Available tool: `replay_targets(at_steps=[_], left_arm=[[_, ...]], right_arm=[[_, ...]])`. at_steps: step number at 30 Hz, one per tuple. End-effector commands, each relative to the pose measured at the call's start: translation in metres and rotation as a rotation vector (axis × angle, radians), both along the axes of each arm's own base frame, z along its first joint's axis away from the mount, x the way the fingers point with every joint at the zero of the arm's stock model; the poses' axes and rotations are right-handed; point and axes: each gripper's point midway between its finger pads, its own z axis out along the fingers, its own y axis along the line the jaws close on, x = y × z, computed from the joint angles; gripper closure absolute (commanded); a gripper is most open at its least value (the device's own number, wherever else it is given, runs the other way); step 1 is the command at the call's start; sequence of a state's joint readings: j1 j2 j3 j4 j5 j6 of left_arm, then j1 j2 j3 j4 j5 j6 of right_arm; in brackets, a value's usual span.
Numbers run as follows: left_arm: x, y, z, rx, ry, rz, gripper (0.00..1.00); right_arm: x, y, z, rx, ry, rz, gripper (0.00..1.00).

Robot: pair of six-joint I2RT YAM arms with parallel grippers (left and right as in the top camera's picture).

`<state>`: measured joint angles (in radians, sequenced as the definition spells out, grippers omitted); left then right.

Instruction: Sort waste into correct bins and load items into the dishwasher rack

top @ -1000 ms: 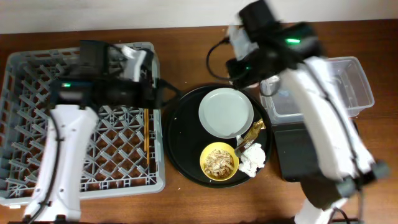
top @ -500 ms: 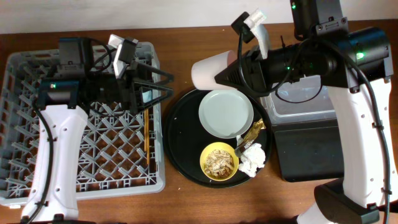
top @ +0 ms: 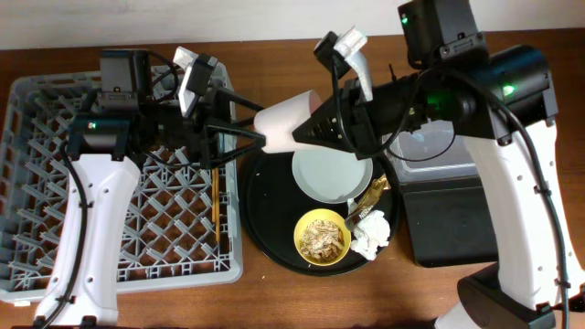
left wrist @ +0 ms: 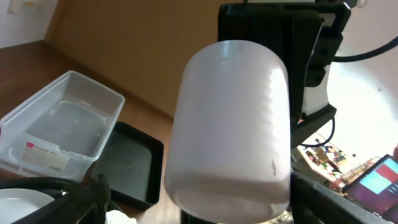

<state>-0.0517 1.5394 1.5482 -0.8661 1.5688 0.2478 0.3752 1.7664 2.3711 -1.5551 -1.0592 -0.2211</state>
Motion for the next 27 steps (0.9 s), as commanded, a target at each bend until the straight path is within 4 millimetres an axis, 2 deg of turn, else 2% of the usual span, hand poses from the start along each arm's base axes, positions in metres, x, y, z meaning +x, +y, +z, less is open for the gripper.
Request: replay_targets(at_steps=[1,4,8,16,19,21,22,23,27], left_arm=[[-0.001,-0.003,-0.001,-0.003,0.013,-0.012,0.18],[-0.010,-0.011,0.001,-0.003,0.014,-0.043,0.25],[-0.023,-0.017,0.010,-0.005,-0.016,-0.067,0.26],[-0.047,-0.014,0.032,-0.012,-0.105,-0.067,0.26],[-0.055,-0.014,0.039,-0.015,-0.134,-0.067,0.37],[-0.057,-0.013,0.040,-0.015,-0.140,-0.067,0.50],[-0.057,-0.013,0.040,-0.015,-0.140,-0.067,0.55],[-0.056,-0.013,0.040,-0.013,-0.140,-0.064,0.56],[-0.045,-0.012,0.031,0.039,-0.142,-0.005,0.56]], right_arm=[[-0.011,0.008,0.009,0.039,-0.029,0.054,0.96],[-0.007,0.010,0.013,0.055,-0.069,0.054,0.96],[-0.007,0.012,0.013,0.057,-0.074,0.059,0.96],[-0.010,0.014,0.013,0.057,-0.072,0.070,0.96],[-0.010,0.015,0.013,0.057,-0.072,0.071,0.96],[-0.010,0.015,0.013,0.057,-0.073,0.071,0.92],[-0.010,0.014,0.013,0.058,-0.074,0.070,0.88],[-0.008,0.013,0.013,0.058,-0.075,0.063,0.82],[0.003,0.002,0.013,0.056,-0.075,0.021,0.71]])
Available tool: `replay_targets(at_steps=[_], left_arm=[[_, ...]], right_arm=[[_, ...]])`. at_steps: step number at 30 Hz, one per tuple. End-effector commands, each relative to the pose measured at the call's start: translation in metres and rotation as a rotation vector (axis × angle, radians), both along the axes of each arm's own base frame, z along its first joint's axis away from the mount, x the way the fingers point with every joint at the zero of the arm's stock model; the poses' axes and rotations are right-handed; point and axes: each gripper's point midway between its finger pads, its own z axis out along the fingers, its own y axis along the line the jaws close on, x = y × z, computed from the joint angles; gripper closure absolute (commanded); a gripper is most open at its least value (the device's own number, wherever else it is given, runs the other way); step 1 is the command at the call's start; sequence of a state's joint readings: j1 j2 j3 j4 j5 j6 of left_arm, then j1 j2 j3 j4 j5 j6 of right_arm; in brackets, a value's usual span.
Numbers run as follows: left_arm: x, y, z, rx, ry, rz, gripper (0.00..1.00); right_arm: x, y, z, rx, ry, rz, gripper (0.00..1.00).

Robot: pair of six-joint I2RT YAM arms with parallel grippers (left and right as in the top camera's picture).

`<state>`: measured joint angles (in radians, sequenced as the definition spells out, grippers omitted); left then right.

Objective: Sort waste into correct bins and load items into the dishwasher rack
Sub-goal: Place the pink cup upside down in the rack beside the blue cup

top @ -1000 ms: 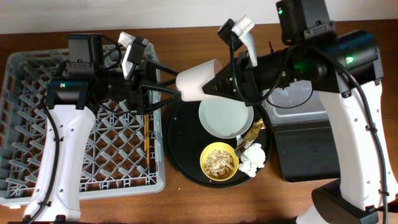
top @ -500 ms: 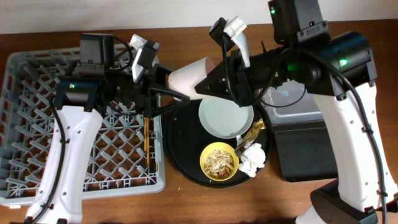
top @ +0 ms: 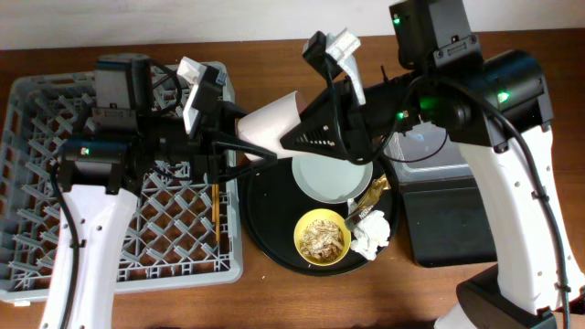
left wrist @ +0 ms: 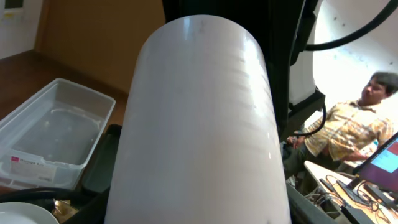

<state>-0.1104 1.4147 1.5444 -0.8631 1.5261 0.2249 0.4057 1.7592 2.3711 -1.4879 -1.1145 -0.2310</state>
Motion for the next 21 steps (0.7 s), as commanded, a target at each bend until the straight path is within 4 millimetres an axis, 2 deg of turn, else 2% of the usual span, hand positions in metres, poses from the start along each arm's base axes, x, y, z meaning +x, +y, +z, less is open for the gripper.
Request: replay_targets(at_steps=[1,4,7,9,11,13,16,21], left_arm=[[0.005,0.005,-0.002,0.048,-0.034,0.072,0.56],[0.030,0.019,-0.024,0.165,0.014,0.234,0.56],[0.059,0.051,-0.065,0.378,0.109,0.471,0.56],[0.074,0.089,-0.102,0.580,0.239,0.688,0.56],[0.077,0.129,-0.131,0.778,0.348,0.894,0.56],[0.074,0.159,-0.150,0.914,0.423,1.034,0.56],[0.068,0.168,-0.169,0.981,0.485,1.053,0.56],[0.069,0.181,-0.212,1.083,0.571,1.074,0.56]], right_arm=[[0.018,-0.017,-0.001,-0.011,-0.013,-0.074,0.63],[0.034,-0.045,0.001,-0.016,-0.002,-0.173,0.52],[0.050,-0.081,-0.008,-0.072,0.039,-0.312,0.49],[0.060,-0.106,-0.025,-0.160,0.086,-0.419,0.48],[0.066,-0.129,-0.044,-0.269,0.121,-0.512,0.48],[0.074,-0.145,-0.059,-0.362,0.146,-0.603,0.46],[0.082,-0.165,-0.073,-0.467,0.181,-0.723,0.46],[0.084,-0.169,-0.076,-0.491,0.179,-0.742,0.46]])
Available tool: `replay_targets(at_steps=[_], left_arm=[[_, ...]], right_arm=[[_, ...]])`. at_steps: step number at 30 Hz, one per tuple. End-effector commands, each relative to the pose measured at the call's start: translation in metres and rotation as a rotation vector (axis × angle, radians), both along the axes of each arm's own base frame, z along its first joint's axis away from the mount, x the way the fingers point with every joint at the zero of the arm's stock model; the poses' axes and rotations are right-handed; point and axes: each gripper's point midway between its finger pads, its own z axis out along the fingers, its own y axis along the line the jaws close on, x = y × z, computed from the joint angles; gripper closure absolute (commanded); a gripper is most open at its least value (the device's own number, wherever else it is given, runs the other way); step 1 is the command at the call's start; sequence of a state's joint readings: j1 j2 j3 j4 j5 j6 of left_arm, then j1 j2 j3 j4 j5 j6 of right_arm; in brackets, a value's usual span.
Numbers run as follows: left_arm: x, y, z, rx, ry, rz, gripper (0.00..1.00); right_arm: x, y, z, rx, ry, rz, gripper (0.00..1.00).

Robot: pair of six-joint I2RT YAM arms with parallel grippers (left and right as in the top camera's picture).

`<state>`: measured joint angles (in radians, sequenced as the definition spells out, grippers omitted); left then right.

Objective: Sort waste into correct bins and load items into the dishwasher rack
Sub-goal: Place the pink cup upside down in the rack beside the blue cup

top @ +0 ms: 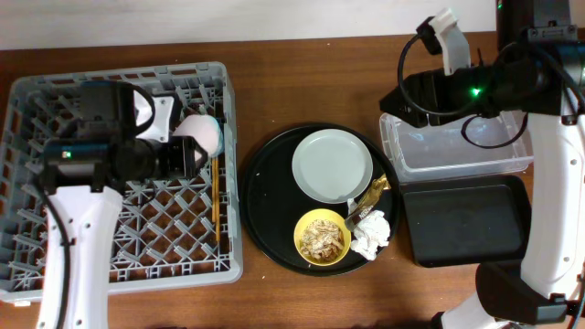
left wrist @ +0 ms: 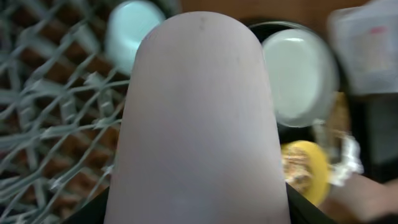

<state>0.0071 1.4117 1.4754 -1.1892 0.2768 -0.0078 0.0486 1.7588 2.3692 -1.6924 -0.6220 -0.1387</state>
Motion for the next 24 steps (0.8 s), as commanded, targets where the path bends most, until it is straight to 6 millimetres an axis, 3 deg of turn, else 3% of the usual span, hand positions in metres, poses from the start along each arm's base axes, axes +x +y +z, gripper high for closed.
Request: replay_targets(at_steps=[1,5,11,14,18,22,24], left_arm=[[0.002,0.027,-0.043,0.122,0.110,0.110,0.56],[0.005,0.026,-0.070,0.119,0.195,0.110,0.56],[0.008,0.025,-0.092,0.115,0.266,0.103,0.55],[0.011,0.025,-0.095,0.114,0.268,0.102,0.43],[0.014,0.019,-0.094,0.081,0.255,0.092,0.39],[0.015,0.017,-0.094,0.073,0.254,0.088,0.22],[0.015,0.017,-0.094,0.072,0.254,0.089,0.21]], right_arm=[[-0.003,-0.013,-0.003,-0.063,0.003,-0.061,0.46],[-0.003,-0.014,-0.003,-0.066,0.005,-0.062,0.46],[-0.003,-0.014,-0.016,-0.070,0.051,-0.060,0.46],[-0.004,-0.014,-0.028,-0.077,0.088,-0.051,0.46],[-0.004,-0.021,-0.045,-0.125,0.137,-0.068,0.46],[-0.006,-0.023,-0.058,-0.141,0.178,-0.071,0.46],[-0.007,-0.023,-0.064,-0.143,0.201,-0.070,0.46]])
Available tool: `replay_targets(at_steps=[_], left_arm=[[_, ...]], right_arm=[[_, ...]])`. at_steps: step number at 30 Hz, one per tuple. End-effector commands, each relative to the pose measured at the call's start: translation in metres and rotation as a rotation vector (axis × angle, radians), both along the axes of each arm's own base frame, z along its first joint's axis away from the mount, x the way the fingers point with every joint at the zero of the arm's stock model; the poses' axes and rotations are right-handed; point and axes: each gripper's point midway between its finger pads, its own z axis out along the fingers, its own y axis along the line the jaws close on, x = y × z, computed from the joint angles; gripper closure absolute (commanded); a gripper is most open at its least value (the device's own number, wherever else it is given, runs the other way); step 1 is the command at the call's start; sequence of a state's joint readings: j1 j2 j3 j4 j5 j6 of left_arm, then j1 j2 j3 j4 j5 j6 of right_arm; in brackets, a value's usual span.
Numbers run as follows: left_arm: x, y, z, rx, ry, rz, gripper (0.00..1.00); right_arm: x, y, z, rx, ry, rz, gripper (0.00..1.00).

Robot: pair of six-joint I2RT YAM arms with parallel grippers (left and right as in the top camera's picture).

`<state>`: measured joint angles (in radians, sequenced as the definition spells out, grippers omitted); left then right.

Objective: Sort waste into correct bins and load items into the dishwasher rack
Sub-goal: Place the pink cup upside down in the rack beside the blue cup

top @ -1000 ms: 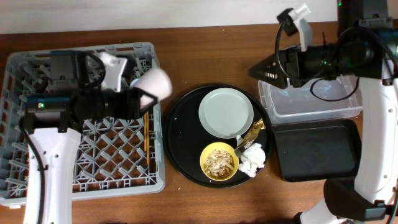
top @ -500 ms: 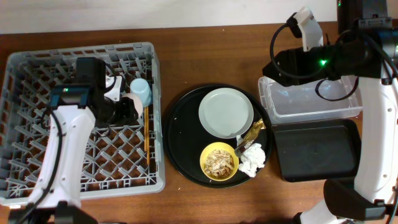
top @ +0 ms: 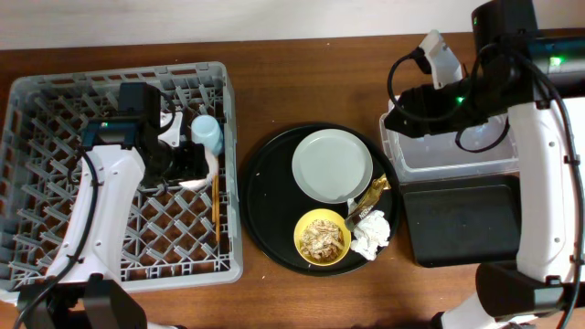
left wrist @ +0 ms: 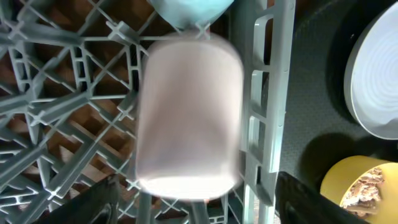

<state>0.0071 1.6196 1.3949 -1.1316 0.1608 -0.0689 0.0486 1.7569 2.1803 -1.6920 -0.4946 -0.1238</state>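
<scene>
A white cup [left wrist: 189, 118], blurred, lies on its side among the grey dishwasher rack's [left wrist: 50, 93] tines, just below a light blue cup [left wrist: 189, 9]. My left gripper [left wrist: 198, 200] is open; its black fingers [left wrist: 93, 199] stand well apart on either side of the white cup, not touching it. From overhead, the left gripper [top: 187, 163] is at the rack's [top: 55, 137] right side with the white cup [top: 196, 172] by the blue cup [top: 207, 132]. My right gripper [top: 391, 114] hovers over the clear bin's left end; how its jaws stand is not visible.
A round black tray [top: 265, 210] holds a white plate [top: 332, 164], a yellow bowl [top: 322, 238] of food scraps, a crumpled napkin [top: 370, 233] and a gold wrapper [top: 373, 192]. Right of it are a clear bin [top: 457, 151] and a black bin [top: 466, 224]. A wooden stick [top: 216, 206] lies in the rack.
The left gripper was shut on the white cup above the rack's right side. Now its jaws are wide apart and the cup lies in the rack. The right arm barely shifted.
At first both grippers met at the white cup above the tray, then a little further left. Later the left gripper alone held it over the rack while the right arm was back over the clear bin. Now the cup is in the rack, let go.
</scene>
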Motion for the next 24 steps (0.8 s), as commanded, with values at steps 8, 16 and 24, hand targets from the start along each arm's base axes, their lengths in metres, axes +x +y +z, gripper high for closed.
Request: replay_targets(at_steps=[8,16,24], left_arm=[[0.005,-0.002,0.002,-0.018,-0.015,-0.003,0.14],[0.011,-0.010,0.087,-0.075,-0.259,0.022,0.03],[-0.020,-0.011,0.131,-0.078,-0.371,0.022,0.01]], right_arm=[[-0.010,-0.003,-0.005,-0.021,0.022,-0.006,0.44],[-0.051,0.003,-0.052,-0.282,0.201,-0.138,0.38],[-0.082,0.012,-0.160,-0.470,0.383,-0.224,0.35]])
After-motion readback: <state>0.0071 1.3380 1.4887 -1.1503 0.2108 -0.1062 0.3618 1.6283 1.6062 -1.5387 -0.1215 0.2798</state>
